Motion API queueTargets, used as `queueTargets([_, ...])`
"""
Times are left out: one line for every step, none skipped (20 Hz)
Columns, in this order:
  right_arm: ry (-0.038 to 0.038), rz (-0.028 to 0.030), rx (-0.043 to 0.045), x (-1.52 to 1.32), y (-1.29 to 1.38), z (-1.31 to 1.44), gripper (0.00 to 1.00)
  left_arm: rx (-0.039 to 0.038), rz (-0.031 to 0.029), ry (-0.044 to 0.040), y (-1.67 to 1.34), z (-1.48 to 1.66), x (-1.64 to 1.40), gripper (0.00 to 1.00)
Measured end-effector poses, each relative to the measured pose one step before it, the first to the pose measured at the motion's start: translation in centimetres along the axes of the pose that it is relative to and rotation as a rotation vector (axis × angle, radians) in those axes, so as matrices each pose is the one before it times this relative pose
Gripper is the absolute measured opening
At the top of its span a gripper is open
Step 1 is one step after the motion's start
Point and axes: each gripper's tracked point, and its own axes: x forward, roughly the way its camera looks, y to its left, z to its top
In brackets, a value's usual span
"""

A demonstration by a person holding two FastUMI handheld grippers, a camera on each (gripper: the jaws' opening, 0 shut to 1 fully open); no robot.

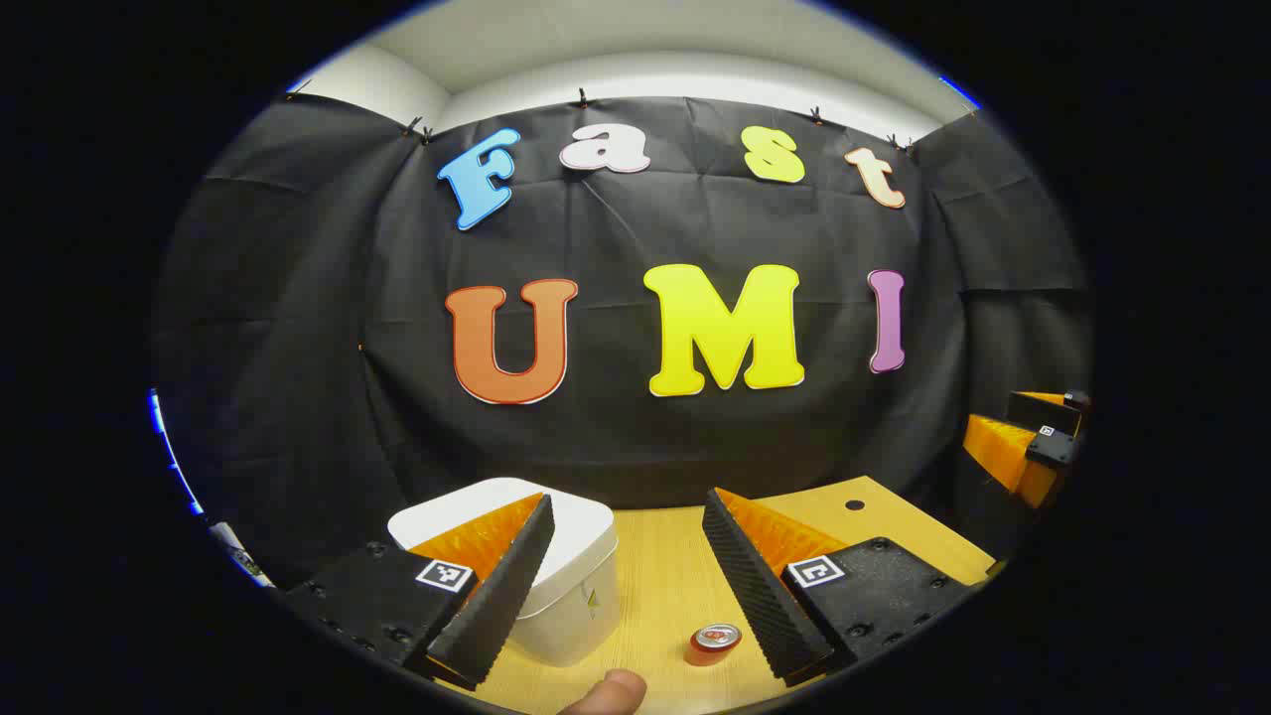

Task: Press the lid of the desktop garbage bin to open it, pick up the crumpled paper on the desktop and throw it into the bin, then pick up the pop can on the desktop and drop it into the bin, and finally close the garbage bin lid.

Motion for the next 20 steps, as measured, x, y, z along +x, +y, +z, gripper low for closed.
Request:
queueTargets([-0.00377,0.00195,-0.00989,-0.2,0.05,0.053,0.94,-0.00321,-0.00516,-0.00713,-0.231,0.187,0.031,0.99])
queueTargets([-0.00143,0.00293,-0.00609,-0.224,0.133,0.094,0.94,-0.0018,-0.00473,-0.00957,-0.29,0.296,-0.037,0.99])
queueTargets([-0.00211,0.0027,-0.00472,-0.152,0.116,0.0,0.94,-0.00009,-0.01206,-0.00561,-0.35,0.048,-0.02,0.99])
queueTargets([-0.00359,0.00228,-0.00573,-0.131,0.122,0.167,0.94,0.00178,-0.0078,0.00116,-0.328,-0.112,-0.071,0.99])
queueTargets([-0.00662,0.00477,-0.00939,-0.129,0.06,0.124,0.94,0.00302,-0.00399,0.00313,-0.163,-0.152,0.195,0.99])
queueTargets([-0.00459,0.00109,-0.00915,-0.1,0.148,0.122,0.94,-0.00021,-0.00732,-0.00052,-0.302,0.027,0.138,0.99])
queueTargets([-0.00365,0.00204,-0.00827,-0.005,-0.093,-0.023,0.94,0.00002,-0.00333,0.00118,-0.16,0.098,0.037,0.99])
queueTargets([-0.00619,0.00071,-0.00913,0.002,0.088,0.165,0.94,-0.00083,-0.00573,0.00117,-0.269,-0.05,0.109,0.99])
queueTargets([-0.00835,0.00066,-0.01067,-0.068,-0.002,0.147,0.94,0.00213,-0.00038,0.0025,-0.003,-0.155,0.015,0.99])
queueTargets([-0.00171,0.00186,-0.00205,0.021,0.049,0.073,0.94,0.00084,-0.00352,0.00057,-0.087,-0.015,0.105,0.99])
queueTargets([0.0024,0.00506,0.00632,-0.033,0.193,-0.186,0.94,-0.00106,-0.00103,0.00237,-0.149,-0.119,0.102,0.99])
queueTargets([0.00233,0.00226,0.00436,0.078,0.092,-0.042,0.94,-0.00245,-0.00252,0.00122,-0.094,0.02,0.05,0.99])
queueTargets([0.00124,0.00373,-0.00034,0.18,0.008,-0.058,0.94,-0.00047,-0.00311,0.00317,-0.097,-0.16,0.069,0.99])
queueTargets([0.00049,0.00181,-0.00255,0.123,0.026,0.077,0.94,0.00317,0.00411,0.00136,0.037,-0.119,0.111,0.99])
queueTargets([0.00023,-0.00024,-0.00246,-0.005,-0.137,-0.089,0.94,0.00049,-0.00148,0.00209,-0.051,0.043,0.125,0.99])
queueTargets([0.00147,0.00086,0.00053,0.149,-0.046,0.045,0.94,-0.00107,0.00144,0.0021,0.011,0.002,-0.023,0.99])
queueTargets([0.00237,0.00084,0.00036,0.125,0.004,-0.147,0.94,-0.00109,0.00106,0.0009,0.003,0.002,0.113,0.99])
queueTargets([0.00358,0.00129,-0.00009,0.061,0.011,-0.033,0.94,-0.00069,0.00236,0.00175,0.009,-0.113,-0.129,0.99])
queueTargets([0.00214,0.00248,-0.00045,0.157,0.035,-0.129,0.94,0.00112,0.00246,0.00253,0.04,-0.017,0.071,0.99])
queueTargets([0.00224,0.00261,0.00002,0.042,0.047,-0.019,0.94,0.00103,0.00121,0.00226,0.008,-0.02,0.026,0.99])
